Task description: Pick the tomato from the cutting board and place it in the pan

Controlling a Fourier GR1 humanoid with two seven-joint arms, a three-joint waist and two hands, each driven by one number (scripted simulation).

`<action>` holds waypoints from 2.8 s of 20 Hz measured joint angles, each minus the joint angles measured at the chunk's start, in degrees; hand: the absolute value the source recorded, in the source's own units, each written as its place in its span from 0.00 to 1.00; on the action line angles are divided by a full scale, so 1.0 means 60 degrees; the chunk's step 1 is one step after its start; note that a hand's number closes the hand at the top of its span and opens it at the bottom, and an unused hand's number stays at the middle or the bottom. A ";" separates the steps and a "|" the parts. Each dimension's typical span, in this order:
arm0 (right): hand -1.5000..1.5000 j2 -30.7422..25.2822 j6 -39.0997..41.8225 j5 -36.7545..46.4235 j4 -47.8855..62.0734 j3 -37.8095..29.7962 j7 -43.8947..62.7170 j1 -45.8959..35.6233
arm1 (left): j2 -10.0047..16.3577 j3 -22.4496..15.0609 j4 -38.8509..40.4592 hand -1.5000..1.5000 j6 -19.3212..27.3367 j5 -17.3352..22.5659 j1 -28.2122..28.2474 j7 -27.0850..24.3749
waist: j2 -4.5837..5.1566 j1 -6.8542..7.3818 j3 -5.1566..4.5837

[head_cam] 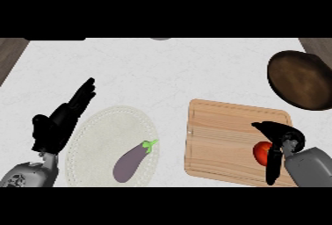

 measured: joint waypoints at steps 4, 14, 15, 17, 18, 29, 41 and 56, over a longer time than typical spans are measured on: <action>1.00 0.0121 0.0233 0.0419 0.0115 -0.0077 -0.0456 0.0084 | -0.0220 0.0186 0.0316 0.50 -0.0174 -0.0222 0.0001 -0.0204 | -0.0021 0.0002 -0.0032; 1.00 0.0144 0.0448 0.1157 0.0282 -0.0094 -0.1531 0.0176 | -0.0589 0.0282 0.0291 0.50 -0.0247 -0.0580 -0.0132 -0.0043 | -0.0109 0.0000 -0.0144; 1.00 0.0190 0.0432 0.1223 0.0216 -0.0111 -0.1514 0.0224 | -0.0614 0.0300 0.0304 0.50 -0.0243 -0.0629 -0.0213 0.0032 | -0.0107 -0.0009 -0.0144; 1.00 0.0222 0.0337 0.1407 0.0064 -0.0188 -0.1624 0.0323 | -0.0690 0.0323 0.0332 0.50 -0.0287 -0.0714 -0.0086 -0.0111 | -0.0094 -0.0009 -0.0124; 1.00 0.0283 0.0315 0.1488 -0.0042 -0.0235 -0.1608 0.0369 | -0.0736 0.0352 0.0302 0.50 -0.0313 -0.0728 -0.0105 -0.0078 | -0.0083 -0.0015 -0.0112; 1.00 0.2335 -0.3423 0.3749 -0.1399 -0.0689 0.0481 -0.0888 | -0.0745 0.0514 0.0229 0.50 -0.0542 -0.0726 -0.0136 0.0000 | -0.0022 0.0112 -0.0005; 1.00 0.3479 -0.6941 0.8107 -0.1379 -0.0182 0.1929 -0.2617 | -0.0827 0.0573 0.0233 0.50 -0.0633 -0.0824 -0.0076 -0.0073 | 0.0003 0.0078 0.0001; 1.00 0.2564 -1.0953 0.6843 0.1755 -0.3490 -0.0900 -0.2847 | -0.1054 0.0730 0.0139 0.50 -0.0784 -0.0999 0.0035 -0.0150 | 0.0059 0.0098 0.0011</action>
